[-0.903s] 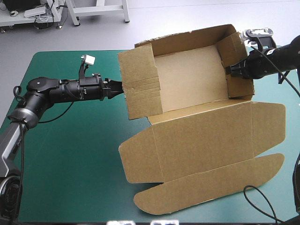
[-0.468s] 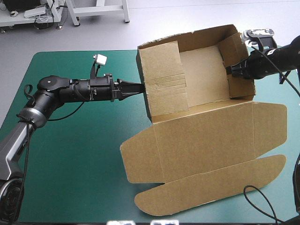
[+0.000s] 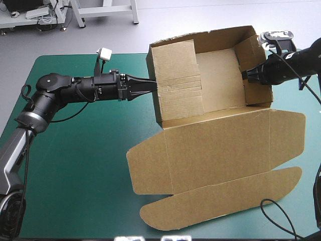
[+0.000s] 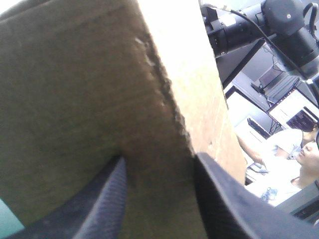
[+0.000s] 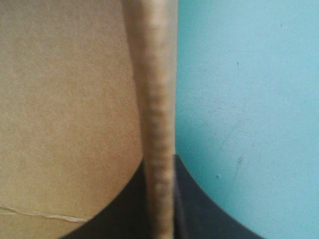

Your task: Fold the box

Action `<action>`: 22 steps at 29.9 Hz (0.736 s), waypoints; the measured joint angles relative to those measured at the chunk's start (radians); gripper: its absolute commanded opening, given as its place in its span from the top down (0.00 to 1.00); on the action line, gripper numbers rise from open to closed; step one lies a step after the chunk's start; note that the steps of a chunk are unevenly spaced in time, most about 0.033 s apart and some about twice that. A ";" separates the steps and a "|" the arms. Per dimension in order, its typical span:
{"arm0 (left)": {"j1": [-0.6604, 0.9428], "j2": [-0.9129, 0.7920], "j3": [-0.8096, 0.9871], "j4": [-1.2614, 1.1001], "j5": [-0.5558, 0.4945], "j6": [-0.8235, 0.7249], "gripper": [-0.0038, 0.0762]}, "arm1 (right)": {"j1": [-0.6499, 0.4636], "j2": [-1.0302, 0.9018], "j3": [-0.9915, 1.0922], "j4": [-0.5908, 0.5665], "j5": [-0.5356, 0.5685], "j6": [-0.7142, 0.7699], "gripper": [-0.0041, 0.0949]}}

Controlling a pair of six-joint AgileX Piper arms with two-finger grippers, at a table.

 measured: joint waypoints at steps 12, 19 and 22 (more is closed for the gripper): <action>0.001 -0.001 -0.073 0.242 -0.031 -0.145 0.38 | 0.148 0.000 0.000 -0.170 -0.112 0.121 0.97; 0.001 -0.002 -0.162 0.524 -0.106 -0.369 0.38 | 0.208 0.000 0.001 -0.173 -0.153 0.176 0.98; 0.000 -0.003 -0.178 0.603 -0.136 -0.474 0.38 | 0.218 0.000 0.001 -0.135 -0.156 0.186 0.98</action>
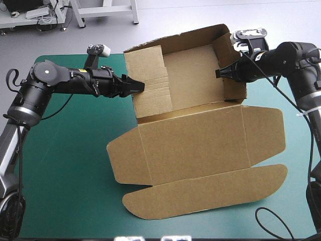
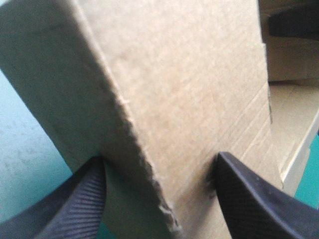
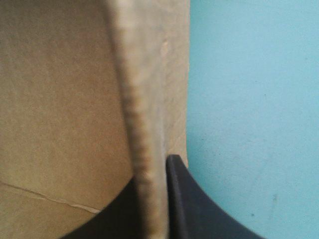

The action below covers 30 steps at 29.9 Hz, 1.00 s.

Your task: Fold the box

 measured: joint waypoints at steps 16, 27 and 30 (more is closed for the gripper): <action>-0.048 -0.002 -0.006 0.294 -0.141 -0.254 0.55 | 0.012 0.015 0.000 0.103 0.018 0.007 0.97; -0.058 0.012 -0.002 0.408 -0.182 -0.292 0.96 | 0.060 0.057 -0.002 0.065 0.015 0.038 0.97; -0.084 0.030 0.000 0.451 -0.200 -0.292 0.96 | 0.098 0.087 -0.002 -0.011 0.015 0.068 0.97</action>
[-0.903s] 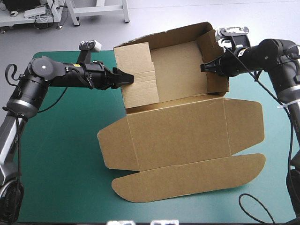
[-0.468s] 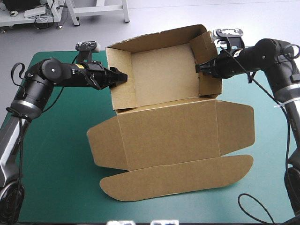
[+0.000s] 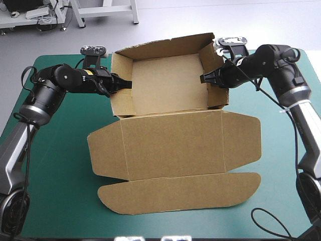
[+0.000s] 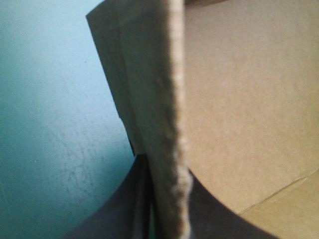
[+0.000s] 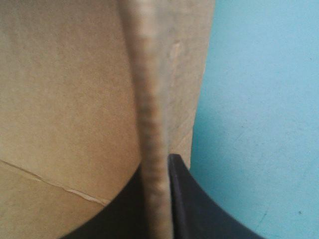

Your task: Fold the box

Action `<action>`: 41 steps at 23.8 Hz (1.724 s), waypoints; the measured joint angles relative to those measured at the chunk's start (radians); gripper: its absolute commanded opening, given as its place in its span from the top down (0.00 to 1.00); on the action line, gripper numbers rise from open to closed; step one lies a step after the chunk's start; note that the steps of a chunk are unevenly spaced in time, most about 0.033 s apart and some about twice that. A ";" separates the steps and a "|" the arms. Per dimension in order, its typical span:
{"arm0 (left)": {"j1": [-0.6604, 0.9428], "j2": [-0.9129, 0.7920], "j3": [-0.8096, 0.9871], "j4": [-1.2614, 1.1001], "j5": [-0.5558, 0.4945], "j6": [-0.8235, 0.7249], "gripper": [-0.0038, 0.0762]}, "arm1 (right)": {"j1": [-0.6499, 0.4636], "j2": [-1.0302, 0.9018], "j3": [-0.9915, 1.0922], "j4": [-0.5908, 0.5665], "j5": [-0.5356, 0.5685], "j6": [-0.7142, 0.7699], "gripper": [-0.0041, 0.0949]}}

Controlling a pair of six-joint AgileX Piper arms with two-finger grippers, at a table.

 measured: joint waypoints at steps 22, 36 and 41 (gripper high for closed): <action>-0.187 0.450 -0.318 0.400 0.371 -0.148 0.96 | 0.100 0.278 0.002 -0.227 0.146 0.115 0.98; -0.184 0.471 -0.318 0.363 0.358 -0.056 0.96 | 0.087 0.295 0.005 -0.223 0.146 0.121 0.97; -0.183 0.471 -0.318 0.339 0.356 -0.053 0.96 | 0.087 0.295 0.005 -0.233 0.147 0.121 0.92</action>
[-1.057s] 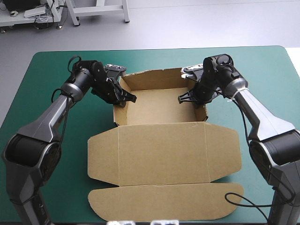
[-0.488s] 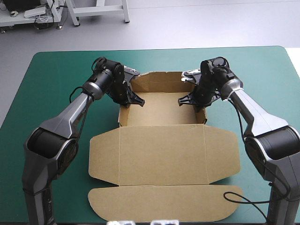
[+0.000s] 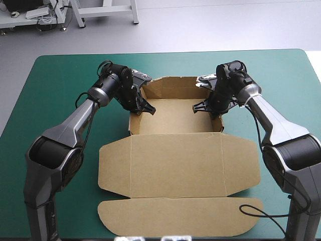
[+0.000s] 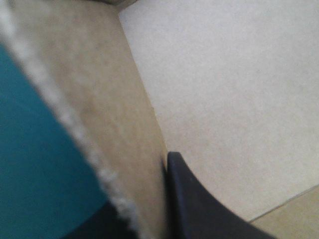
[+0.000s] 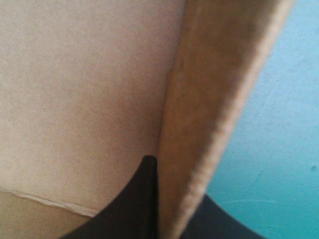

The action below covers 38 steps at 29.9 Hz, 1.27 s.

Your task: Fold the box

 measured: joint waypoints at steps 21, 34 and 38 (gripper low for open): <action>-0.011 0.008 -0.018 -0.026 0.014 -0.022 0.51 | 0.003 0.000 -0.004 0.056 0.000 -0.036 0.20; -0.033 -0.059 -0.068 -0.010 0.032 -0.047 0.27 | -0.032 -0.091 -0.036 0.076 -0.005 -0.056 0.21; -0.033 -0.080 -0.070 0.008 0.028 -0.047 0.27 | -0.081 -0.131 -0.038 0.136 -0.005 -0.062 0.21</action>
